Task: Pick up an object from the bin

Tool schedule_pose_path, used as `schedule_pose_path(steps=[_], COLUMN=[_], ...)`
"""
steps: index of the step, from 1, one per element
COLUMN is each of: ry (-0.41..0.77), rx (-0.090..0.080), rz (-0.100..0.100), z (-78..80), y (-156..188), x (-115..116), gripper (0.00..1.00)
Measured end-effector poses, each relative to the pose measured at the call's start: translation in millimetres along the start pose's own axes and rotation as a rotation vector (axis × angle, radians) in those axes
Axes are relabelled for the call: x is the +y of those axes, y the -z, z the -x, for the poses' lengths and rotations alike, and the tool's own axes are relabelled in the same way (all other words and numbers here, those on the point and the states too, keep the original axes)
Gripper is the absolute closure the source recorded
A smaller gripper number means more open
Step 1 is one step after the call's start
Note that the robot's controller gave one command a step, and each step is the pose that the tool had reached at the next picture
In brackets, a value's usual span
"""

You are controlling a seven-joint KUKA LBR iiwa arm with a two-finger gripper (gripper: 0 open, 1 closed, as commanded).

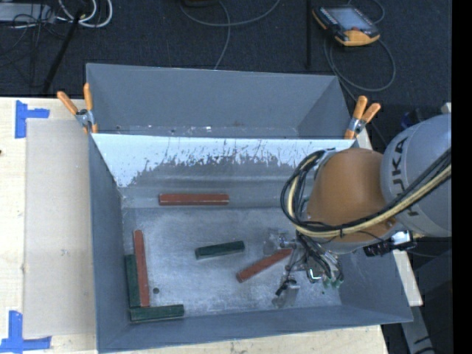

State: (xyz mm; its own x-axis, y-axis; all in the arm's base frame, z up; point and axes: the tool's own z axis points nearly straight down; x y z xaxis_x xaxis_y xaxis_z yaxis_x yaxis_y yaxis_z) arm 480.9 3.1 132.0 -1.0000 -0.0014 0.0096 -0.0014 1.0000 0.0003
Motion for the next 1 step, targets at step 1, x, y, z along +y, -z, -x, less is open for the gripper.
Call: schedule_pose_path(steps=[1], ry=[-0.038], rx=[-0.011], rz=[0.0], z=[86.0], y=[-64.7], x=[-15.8], gripper=[0.0])
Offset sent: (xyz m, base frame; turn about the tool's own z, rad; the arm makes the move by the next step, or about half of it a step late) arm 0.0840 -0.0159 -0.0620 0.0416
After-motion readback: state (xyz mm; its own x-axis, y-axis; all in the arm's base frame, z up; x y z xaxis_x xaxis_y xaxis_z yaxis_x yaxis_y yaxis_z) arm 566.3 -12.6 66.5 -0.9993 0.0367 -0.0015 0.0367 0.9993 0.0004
